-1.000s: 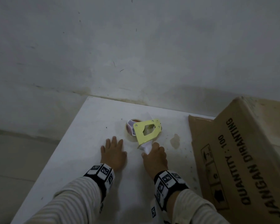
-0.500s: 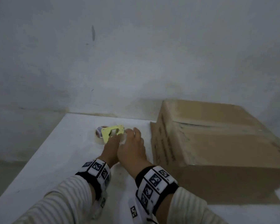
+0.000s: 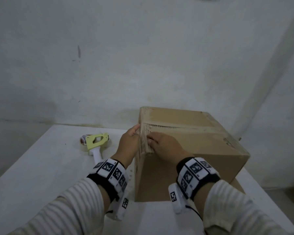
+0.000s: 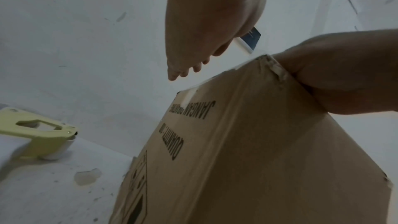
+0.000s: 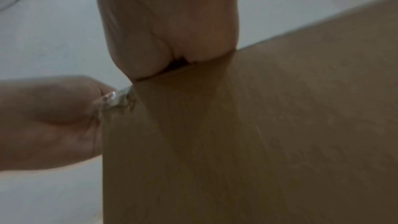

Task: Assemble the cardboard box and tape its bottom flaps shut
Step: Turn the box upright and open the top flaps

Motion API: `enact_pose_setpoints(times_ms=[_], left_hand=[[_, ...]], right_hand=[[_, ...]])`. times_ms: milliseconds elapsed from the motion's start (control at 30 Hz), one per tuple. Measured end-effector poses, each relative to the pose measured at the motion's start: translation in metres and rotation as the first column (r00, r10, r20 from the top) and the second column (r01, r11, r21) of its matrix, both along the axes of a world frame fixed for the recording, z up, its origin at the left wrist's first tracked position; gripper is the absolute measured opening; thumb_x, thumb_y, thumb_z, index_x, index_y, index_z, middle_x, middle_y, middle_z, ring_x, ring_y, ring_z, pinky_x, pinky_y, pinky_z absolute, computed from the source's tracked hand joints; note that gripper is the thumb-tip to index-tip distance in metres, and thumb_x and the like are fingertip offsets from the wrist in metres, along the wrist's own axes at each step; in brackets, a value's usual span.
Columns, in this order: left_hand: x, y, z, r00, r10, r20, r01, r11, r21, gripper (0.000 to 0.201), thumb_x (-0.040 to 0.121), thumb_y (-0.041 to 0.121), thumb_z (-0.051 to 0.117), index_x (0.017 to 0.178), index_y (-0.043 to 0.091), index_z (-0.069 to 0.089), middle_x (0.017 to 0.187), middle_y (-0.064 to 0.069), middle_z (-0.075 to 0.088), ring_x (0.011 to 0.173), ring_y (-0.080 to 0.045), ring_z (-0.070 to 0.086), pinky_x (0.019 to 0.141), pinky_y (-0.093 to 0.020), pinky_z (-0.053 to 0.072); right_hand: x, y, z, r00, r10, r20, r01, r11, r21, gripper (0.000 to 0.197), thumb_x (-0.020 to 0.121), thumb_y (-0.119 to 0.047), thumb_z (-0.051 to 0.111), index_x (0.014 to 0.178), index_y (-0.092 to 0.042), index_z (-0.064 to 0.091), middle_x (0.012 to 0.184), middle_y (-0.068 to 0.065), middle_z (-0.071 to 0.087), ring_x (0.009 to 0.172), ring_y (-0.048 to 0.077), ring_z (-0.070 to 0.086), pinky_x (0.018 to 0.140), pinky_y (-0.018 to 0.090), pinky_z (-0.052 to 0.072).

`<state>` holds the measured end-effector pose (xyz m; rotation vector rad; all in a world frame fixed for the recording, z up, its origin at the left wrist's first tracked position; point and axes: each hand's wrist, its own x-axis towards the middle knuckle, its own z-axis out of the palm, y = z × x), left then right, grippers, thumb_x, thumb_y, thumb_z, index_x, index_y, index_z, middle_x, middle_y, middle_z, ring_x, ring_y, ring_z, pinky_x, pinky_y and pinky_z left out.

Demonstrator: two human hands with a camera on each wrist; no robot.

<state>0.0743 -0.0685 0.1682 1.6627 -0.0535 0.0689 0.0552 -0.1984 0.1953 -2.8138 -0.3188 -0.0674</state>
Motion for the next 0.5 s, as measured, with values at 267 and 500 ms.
enact_pose_setpoints(times_ms=[267,500], left_hand=[[-0.009,-0.022,-0.015,0.992,-0.110,-0.054,0.100,0.981,-0.164,0.046,0.101,0.031,0.036,0.146,0.025,0.032,0.149,-0.002,0.041,0.131,-0.015,0.044,0.110,-0.033,0.038],[-0.016,-0.030,-0.043,0.991,-0.133,-0.024,0.127,0.978,-0.168,0.054,0.096,0.057,0.019,0.147,0.042,0.014,0.152,0.005,0.032,0.139,-0.014,0.033,0.118,-0.040,0.028]], right_hand=[[0.006,-0.002,-0.024,0.980,0.076,0.184,-0.071,0.997,-0.033,0.036,0.100,-0.026,0.033,0.123,-0.015,0.058,0.121,0.008,0.063,0.108,0.026,0.058,0.091,0.036,0.046],[0.009,-0.002,-0.030,0.976,0.061,0.209,-0.052,0.998,-0.045,0.040,0.100,-0.031,0.031,0.129,-0.017,0.055,0.131,0.005,0.059,0.119,0.021,0.054,0.102,0.036,0.043]])
